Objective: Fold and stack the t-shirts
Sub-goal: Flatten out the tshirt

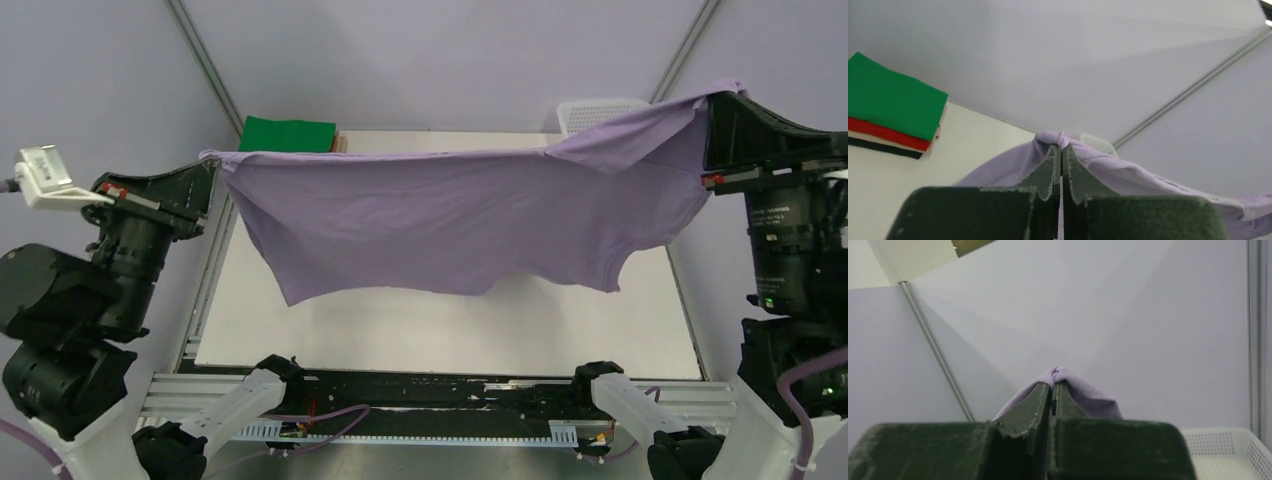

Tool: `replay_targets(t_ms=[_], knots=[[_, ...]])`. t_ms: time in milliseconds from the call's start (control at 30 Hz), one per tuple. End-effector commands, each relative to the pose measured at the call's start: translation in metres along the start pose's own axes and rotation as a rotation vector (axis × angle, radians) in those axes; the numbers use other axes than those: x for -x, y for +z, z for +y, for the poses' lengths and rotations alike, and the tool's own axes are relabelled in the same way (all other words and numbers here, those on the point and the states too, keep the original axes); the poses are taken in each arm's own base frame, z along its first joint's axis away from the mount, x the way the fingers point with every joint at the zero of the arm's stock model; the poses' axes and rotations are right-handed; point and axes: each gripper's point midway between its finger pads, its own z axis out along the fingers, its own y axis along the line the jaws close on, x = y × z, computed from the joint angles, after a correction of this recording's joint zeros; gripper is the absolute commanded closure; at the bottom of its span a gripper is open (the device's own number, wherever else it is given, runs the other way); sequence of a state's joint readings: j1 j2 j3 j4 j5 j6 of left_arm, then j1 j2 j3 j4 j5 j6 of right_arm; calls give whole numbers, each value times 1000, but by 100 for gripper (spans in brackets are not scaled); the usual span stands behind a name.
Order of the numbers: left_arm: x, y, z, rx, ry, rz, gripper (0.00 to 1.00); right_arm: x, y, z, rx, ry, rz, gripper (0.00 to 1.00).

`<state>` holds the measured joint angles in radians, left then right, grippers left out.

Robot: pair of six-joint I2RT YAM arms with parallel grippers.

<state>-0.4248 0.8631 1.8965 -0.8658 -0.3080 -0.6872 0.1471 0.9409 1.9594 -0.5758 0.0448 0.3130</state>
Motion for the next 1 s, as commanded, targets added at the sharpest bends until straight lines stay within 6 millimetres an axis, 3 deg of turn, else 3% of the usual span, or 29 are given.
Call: replay_targets(t_ms=[0,133,233,333,467,600,633,767,867,900,933,967], knots=[[31,-40,-15,-97,-5,-64,100,79,-37,42,166,-58,-206,100],[47,-65,-26,-165,-20,-102,100,105,-65,62,250,-71,-267,100],[51,-71,-30,-188,-18,-107,100,114,-74,65,260,-86,-290,100],[50,-67,-34,-198,-10,-93,100,111,-71,60,237,-103,-287,100],[37,-46,-23,-131,7,-68,100,84,-46,44,183,-122,-225,100],[17,-12,5,15,32,-66,100,45,-13,21,105,-126,-159,100],[1,2,15,55,51,-35,100,30,-4,14,85,-126,-134,100],[-52,49,60,239,120,41,100,-41,28,-23,-14,-121,-35,100],[-100,87,121,508,212,79,100,-105,51,-58,-116,-121,60,100],[-105,93,136,578,236,70,100,-129,58,-71,-152,-123,95,100],[-130,109,154,630,267,114,100,-153,65,-84,-188,-128,132,100],[-139,117,167,661,273,131,100,-177,71,-97,-221,-133,164,100]])
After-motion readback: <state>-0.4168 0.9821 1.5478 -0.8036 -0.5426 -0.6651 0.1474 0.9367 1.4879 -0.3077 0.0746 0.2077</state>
